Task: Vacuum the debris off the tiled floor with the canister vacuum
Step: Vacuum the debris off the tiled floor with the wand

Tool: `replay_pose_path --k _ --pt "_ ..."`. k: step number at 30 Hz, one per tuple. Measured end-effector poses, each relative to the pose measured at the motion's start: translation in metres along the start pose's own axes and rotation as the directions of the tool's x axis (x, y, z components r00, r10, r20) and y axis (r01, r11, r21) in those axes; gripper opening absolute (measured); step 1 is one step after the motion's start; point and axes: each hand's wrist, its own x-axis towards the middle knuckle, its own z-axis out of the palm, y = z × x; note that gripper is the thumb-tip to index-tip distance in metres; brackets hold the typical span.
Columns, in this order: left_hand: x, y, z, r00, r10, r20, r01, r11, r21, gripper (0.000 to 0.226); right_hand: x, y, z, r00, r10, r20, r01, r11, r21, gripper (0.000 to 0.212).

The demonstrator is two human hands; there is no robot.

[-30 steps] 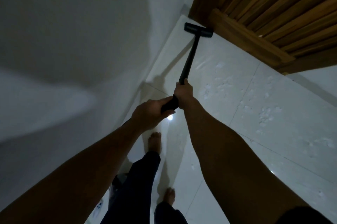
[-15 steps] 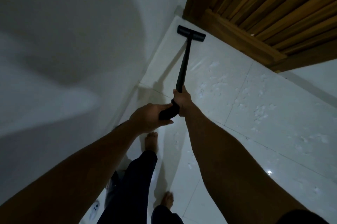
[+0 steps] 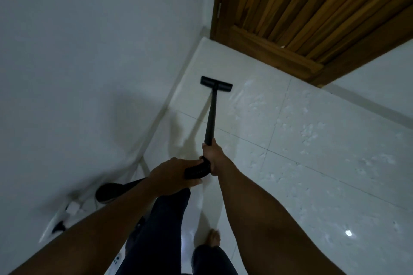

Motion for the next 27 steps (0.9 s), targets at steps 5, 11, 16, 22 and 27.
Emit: replay_pose_path --k 5,11,16,22,27 --pt "-0.066 0.024 0.069 0.994 -0.08 -0.074 0.084 0.995 0.047 0.056 -0.039 0.077 -0.013 0.999 0.008 0.037 -0.006 0.999 -0.04 0.055" --pt "-0.151 0.048 0.171 0.993 -0.101 -0.065 0.106 0.99 0.09 0.065 -0.101 0.187 -0.028 0.997 -0.008 0.075 0.015 0.994 -0.105 0.053" --pt "-0.204 0.062 0.21 0.989 -0.099 -0.109 0.105 0.993 0.045 0.059 -0.142 0.239 -0.028 0.995 0.033 0.094 -0.024 0.995 -0.098 0.051" --pt "-0.257 0.065 0.248 0.988 -0.062 -0.138 0.081 0.988 0.131 0.071 -0.176 0.293 -0.015 0.995 0.041 0.086 -0.036 0.998 -0.056 0.052" --pt "-0.295 0.046 0.275 0.988 -0.046 -0.145 0.072 0.981 0.18 0.061 -0.202 0.332 0.004 0.996 0.053 0.075 -0.051 0.998 -0.026 0.048"
